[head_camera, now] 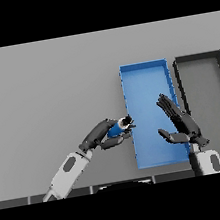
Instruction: Pick up the blue pipe and place it into the blue bin.
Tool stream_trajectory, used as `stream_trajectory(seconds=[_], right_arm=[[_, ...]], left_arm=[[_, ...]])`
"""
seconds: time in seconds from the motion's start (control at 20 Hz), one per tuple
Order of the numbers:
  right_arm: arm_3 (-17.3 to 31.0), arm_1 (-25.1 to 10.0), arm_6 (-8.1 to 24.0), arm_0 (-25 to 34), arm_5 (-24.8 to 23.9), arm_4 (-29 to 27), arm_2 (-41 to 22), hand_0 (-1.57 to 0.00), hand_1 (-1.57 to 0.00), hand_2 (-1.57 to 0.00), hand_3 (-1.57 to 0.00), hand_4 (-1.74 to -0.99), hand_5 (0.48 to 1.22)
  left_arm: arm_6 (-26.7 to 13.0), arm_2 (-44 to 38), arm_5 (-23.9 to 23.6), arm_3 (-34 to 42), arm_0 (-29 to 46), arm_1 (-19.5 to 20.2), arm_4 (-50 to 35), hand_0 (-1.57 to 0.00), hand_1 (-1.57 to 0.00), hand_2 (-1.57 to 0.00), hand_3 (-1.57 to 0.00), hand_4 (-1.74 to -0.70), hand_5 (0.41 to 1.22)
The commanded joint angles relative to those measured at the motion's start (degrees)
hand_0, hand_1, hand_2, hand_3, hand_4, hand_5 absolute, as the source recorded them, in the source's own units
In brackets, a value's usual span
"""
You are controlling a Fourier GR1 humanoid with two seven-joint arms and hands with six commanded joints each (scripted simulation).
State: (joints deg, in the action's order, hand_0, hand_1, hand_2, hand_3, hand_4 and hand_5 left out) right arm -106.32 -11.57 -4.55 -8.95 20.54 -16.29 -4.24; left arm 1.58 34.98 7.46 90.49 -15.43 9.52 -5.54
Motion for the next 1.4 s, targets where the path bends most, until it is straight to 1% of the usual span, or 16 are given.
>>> stream_trajectory(seconds=[0.0,0.15,0.25,0.4,0.55,0.6,0.7,0.75,1.0,1.05,1.1,1.15,1.2,1.25,1.3,1.35], right_arm=[[-1.52,-2.03,2.78,1.86,1.16,-1.87,-0.16,0.00,0.00,0.00,0.00,-1.303,0.515],[-5.68,-4.63,8.66,5.91,3.53,-5.03,-3.02,0.00,0.00,0.00,0.00,-1.314,0.500],[-6.79,-4.99,12.31,9.09,4.61,-6.33,-5.34,0.00,0.00,0.00,0.00,-1.309,0.503],[-5.84,-5.55,12.64,13.44,7.39,-3.45,-7.69,0.00,0.00,0.00,0.00,-1.306,0.521],[-4.91,-3.63,15.09,18.16,7.88,-2.86,-10.40,0.00,0.00,0.00,0.00,-1.253,0.529],[-4.04,-3.46,15.49,19.59,8.14,-2.60,-10.65,0.00,0.00,0.00,0.00,-1.241,0.530],[-4.42,-2.43,17.14,20.77,8.62,-3.36,-12.33,0.00,0.00,0.00,0.00,-1.230,0.532],[-2.97,-1.39,18.13,22.70,8.28,-2.66,-12.83,0.00,0.00,0.00,0.00,-1.227,0.532],[1.21,2.03,18.83,28.36,9.21,-1.60,-14.62,0.00,-0.01,-0.03,0.00,-1.222,0.506],[2.44,2.49,19.07,29.79,9.60,-1.72,-14.58,-0.05,-0.08,-0.10,-0.05,-1.245,0.506],[2.72,2.98,19.97,31.19,9.73,-2.03,-14.97,-0.18,-0.22,-0.24,-0.16,-1.294,0.509],[3.70,3.29,20.64,32.21,10.31,-1.84,-15.31,-0.35,-0.38,-0.38,-0.30,-1.335,0.507],[3.93,3.82,21.41,33.18,10.39,-1.87,-15.70,-0.53,-0.53,-0.53,-0.44,-1.362,0.508],[4.52,3.90,21.13,34.07,10.88,-2.13,-15.56,-0.72,-0.70,-0.74,-0.63,-1.430,0.522],[5.33,4.45,20.51,34.28,11.14,-2.46,-15.77,-0.89,-0.87,-0.91,-0.77,-1.486,0.550],[4.99,4.54,21.39,34.15,11.96,-4.71,-16.10,-1.02,-1.01,-1.04,-0.87,-1.530,0.606]], left_arm=[[0.05,0.07,-0.02,0.42,-0.09,-0.11,0.20,-1.57,-1.57,-1.57,-1.49,-1.74,1.221],[0.82,-0.95,0.43,-0.77,-0.93,-0.14,0.62,-1.57,-1.57,-1.57,-1.49,-1.74,1.221],[1.08,-0.62,0.72,-0.85,-0.66,-0.52,1.15,-1.57,-1.57,-1.57,-1.49,-1.74,1.221],[0.70,-0.94,1.30,-0.10,-0.46,-0.34,1.22,-1.57,-1.57,-1.57,-1.48,-1.74,1.221],[0.44,-1.41,2.12,-0.44,-0.68,-0.81,0.84,-1.57,-1.57,-1.57,-1.49,-1.74,1.221],[1.57,-1.16,2.80,-0.22,0.24,-0.37,0.93,-1.57,-1.57,-1.57,-1.50,-1.74,1.221],[2.38,-1.82,3.85,-1.16,-0.19,-0.73,0.26,-1.57,-1.57,-1.57,-1.53,-1.74,1.221],[1.59,-1.87,4.02,-1.15,-0.54,-1.18,0.08,-1.57,-1.57,-1.57,-1.53,-1.74,1.221],[1.14,-1.83,4.48,0.14,0.49,-0.42,1.42,-1.57,-1.57,-1.57,-1.54,-1.74,1.221],[0.48,-2.03,5.04,0.07,0.30,-1.05,0.54,-1.57,-1.57,-1.57,-1.48,-1.74,1.221],[1.19,-1.68,4.58,-0.30,0.08,-0.61,2.83,-1.39,-1.33,-1.32,-1.29,-1.74,1.221],[-2.23,-1.08,5.23,-0.58,-0.99,0.84,5.17,-1.18,-1.08,-1.06,-1.03,-1.68,1.221],[-5.49,-0.77,6.64,0.08,-1.37,2.03,5.73,-0.99,-0.88,-0.85,-0.82,-1.55,1.221],[-6.49,-0.62,6.75,0.69,-0.55,1.96,6.13,-0.82,-0.71,-0.68,-0.66,-1.48,1.221],[-5.46,-1.11,6.39,0.72,-0.37,0.75,5.90,-0.78,-0.71,-0.69,-0.58,-1.53,1.221],[-3.46,-1.57,5.41,0.07,-0.33,-0.08,6.65,-0.94,-0.88,-0.86,-0.78,-1.57,1.221]])
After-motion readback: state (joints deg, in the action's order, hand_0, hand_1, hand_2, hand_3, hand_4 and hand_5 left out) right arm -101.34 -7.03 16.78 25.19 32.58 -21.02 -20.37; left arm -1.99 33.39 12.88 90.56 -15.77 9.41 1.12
